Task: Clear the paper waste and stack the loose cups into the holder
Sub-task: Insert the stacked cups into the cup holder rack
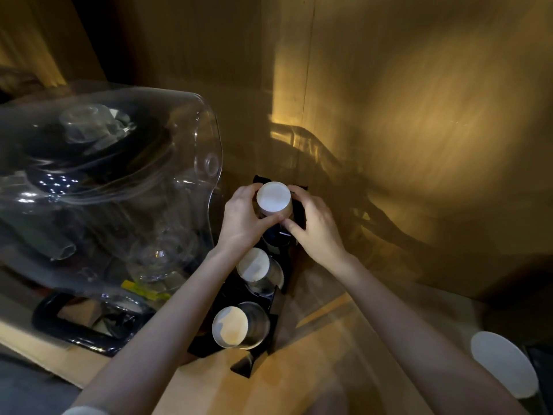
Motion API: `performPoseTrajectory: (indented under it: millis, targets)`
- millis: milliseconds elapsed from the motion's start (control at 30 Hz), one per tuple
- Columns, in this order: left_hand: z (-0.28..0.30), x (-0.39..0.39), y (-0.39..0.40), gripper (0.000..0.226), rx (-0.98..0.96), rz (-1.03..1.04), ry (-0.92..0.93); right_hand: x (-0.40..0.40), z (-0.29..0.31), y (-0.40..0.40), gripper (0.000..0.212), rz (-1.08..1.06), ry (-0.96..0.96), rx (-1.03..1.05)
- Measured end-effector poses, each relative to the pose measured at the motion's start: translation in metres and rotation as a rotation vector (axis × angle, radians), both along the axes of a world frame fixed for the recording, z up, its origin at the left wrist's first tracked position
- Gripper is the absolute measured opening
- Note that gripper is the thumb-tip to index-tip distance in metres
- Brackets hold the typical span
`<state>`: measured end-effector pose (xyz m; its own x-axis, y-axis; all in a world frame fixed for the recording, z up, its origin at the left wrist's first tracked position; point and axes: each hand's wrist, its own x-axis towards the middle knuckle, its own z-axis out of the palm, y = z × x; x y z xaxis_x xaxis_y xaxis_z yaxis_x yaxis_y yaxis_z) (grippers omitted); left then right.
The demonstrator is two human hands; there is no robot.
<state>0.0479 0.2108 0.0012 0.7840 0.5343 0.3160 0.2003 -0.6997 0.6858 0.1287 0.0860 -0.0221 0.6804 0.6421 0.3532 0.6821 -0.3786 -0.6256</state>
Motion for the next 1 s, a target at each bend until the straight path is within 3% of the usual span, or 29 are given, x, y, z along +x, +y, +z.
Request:
performPoseTrajectory:
  millis: [267,467,600,867,1000]
  targets:
    - [-0.004,-0.003,-0.001,0.067,0.090,-0.021,0.084,-0.004,0.012,-0.003,0.057,-0.005,-0.177,-0.199]
    - [-0.012,-0.012,-0.032,0.066,0.530,-0.022,0.135,-0.013,0.030,-0.035,0.043,0.005,-0.409,-0.348]
    - [-0.010,-0.006,-0.070,0.054,0.612,-0.183,0.115,-0.018,0.031,-0.081,0.042,-0.055,-0.455,-0.414]
    - [-0.033,0.016,-0.183,0.053,0.643,-0.503,0.094,-0.030,-0.003,-0.206,0.046,-0.358,-0.268,-0.410]
    - [-0.054,0.026,-0.243,0.057,0.562,-0.553,0.144,-0.040,-0.028,-0.268,0.048,-0.531,-0.052,-0.331]
